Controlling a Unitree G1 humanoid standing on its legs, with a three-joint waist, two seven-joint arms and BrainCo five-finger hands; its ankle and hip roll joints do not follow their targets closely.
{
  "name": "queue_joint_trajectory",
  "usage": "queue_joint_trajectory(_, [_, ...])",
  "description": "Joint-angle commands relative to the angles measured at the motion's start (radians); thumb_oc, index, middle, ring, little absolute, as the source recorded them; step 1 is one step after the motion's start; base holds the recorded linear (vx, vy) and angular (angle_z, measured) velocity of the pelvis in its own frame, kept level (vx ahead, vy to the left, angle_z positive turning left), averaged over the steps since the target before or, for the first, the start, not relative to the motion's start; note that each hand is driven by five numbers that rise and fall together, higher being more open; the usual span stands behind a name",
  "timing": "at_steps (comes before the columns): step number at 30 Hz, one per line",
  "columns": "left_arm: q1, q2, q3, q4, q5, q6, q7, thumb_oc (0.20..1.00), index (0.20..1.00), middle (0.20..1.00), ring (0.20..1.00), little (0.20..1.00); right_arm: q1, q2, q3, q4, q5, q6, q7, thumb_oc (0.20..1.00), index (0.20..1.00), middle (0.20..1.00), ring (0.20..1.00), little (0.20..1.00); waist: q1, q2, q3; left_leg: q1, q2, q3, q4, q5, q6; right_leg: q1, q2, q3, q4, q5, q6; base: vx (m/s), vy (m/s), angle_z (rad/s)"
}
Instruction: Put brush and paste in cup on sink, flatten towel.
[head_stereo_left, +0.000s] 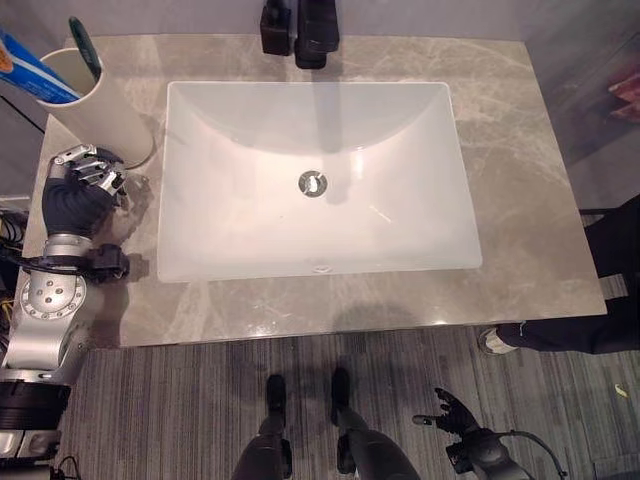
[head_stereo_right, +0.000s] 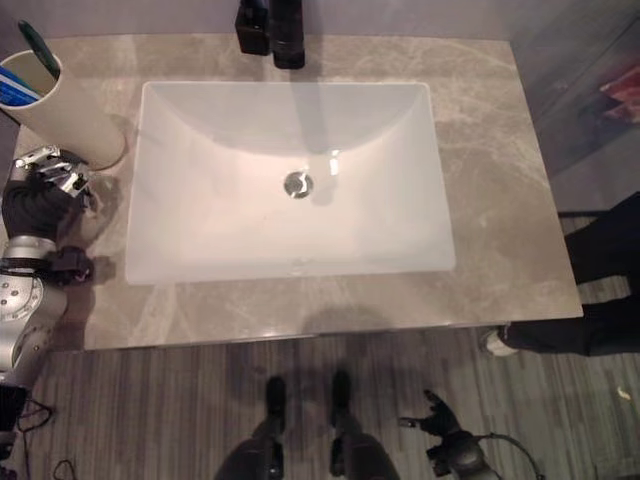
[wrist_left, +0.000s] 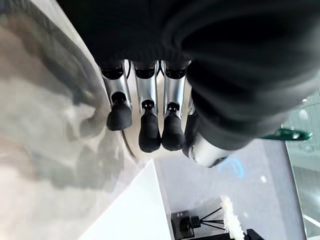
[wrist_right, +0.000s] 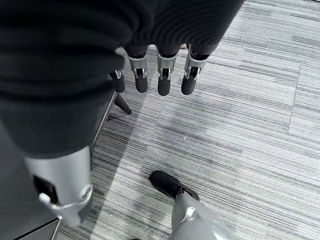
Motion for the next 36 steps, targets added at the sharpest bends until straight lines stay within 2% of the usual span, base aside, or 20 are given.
queue_joint_trajectory(1, [-0.049,0.073,-0.025,0.022,-0.048,-0.038,0.013,0.2,0.2,0.2,0.2,0.2,0.018,-0.029,0.024,-0.009,0.045,0.0,0.008,1.0,1.0,1.0,1.0,1.0,-0.012,-0.005,-0.02,0.018,0.059,-0.084,-0.005,-0.004,-0.055,0.027,-0.078,0.038,-0.002,-0.018,0.093,0.0,0.0,0.0])
queue_joint_trajectory(11, [-0.139,0.123,-0.081,0.094,-0.064,-0.031,0.022,0.2,0.2,0.2,0.2,0.2,0.017,-0.034,0.033,-0.009,0.055,-0.001,0.008,1.0,1.0,1.0,1.0,1.0,-0.019,-0.004,-0.017,0.012,0.061,-0.083,-0.005,-0.004,-0.057,0.02,-0.075,0.041,-0.002,-0.017,0.094,0.0,0.0,0.0])
queue_joint_trajectory(17, [-0.213,0.121,-0.125,0.143,-0.089,-0.031,0.032,0.2,0.2,0.2,0.2,0.2,0.018,-0.034,0.037,-0.005,0.055,0.0,0.006,1.0,1.0,1.0,1.0,1.0,-0.024,-0.006,-0.018,0.009,0.063,-0.083,-0.005,-0.002,-0.058,0.016,-0.072,0.042,-0.002,-0.017,0.095,0.0,0.0,0.0])
queue_joint_trajectory(36, [-0.629,0.148,-0.35,0.49,-0.07,-0.01,0.077,0.2,0.2,0.2,0.2,0.2,0.006,-0.049,0.067,-0.021,0.074,-0.008,0.012,1.0,1.0,1.0,1.0,1.0,-0.057,-0.015,-0.019,-0.003,0.069,-0.077,-0.005,0.0,-0.061,0.001,-0.07,0.045,-0.002,-0.008,0.1,0.0,0.0,0.0])
